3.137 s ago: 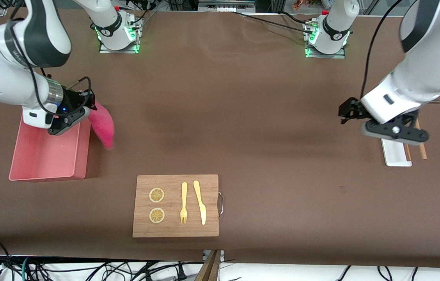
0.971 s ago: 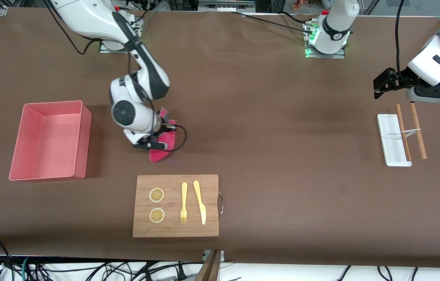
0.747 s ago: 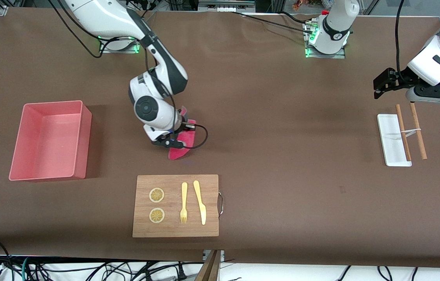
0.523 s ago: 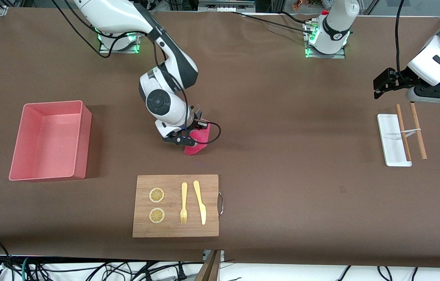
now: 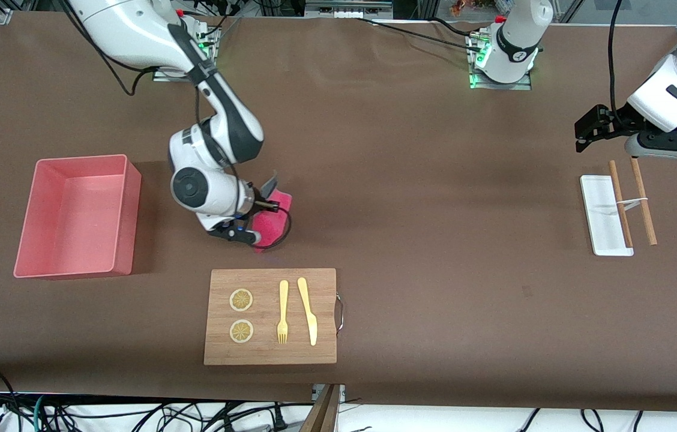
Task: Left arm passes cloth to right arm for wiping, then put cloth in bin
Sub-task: 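Wipe the table beside the wooden board with the cloth in the right gripper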
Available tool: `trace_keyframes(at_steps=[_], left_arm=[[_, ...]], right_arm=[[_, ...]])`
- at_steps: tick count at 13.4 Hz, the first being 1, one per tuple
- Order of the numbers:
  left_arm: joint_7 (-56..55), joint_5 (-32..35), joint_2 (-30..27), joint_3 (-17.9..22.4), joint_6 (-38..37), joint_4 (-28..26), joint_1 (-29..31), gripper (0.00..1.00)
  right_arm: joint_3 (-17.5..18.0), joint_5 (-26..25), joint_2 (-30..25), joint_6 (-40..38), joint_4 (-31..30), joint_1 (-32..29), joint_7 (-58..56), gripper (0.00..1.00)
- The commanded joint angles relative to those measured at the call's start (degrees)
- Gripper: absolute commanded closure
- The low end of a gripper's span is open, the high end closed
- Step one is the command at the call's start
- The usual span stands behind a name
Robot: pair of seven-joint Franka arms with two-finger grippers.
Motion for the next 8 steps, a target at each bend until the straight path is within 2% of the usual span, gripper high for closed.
trace_keyframes(at_steps=[1, 5, 8], left_arm=[[0.26, -0.89, -0.16, -0.19, 0.49, 0.14, 0.38, 0.0], [0.09, -0.89, -0.07, -0.19, 0.84, 0.23, 0.38, 0.0], [0.09, -0.89, 0.02, -0.19, 1.55, 0.23, 0.38, 0.0]], right_arm=[[-0.56, 0.18, -3.56, -0.1, -6.02, -4.17, -8.61, 1.0], [-6.8, -0.18, -4.8, -0.1, -9.11, -7.6, -26.72, 1.0], [-9.26, -3.86, -5.93, -0.1, -9.64, -10.24, -33.86, 1.0]])
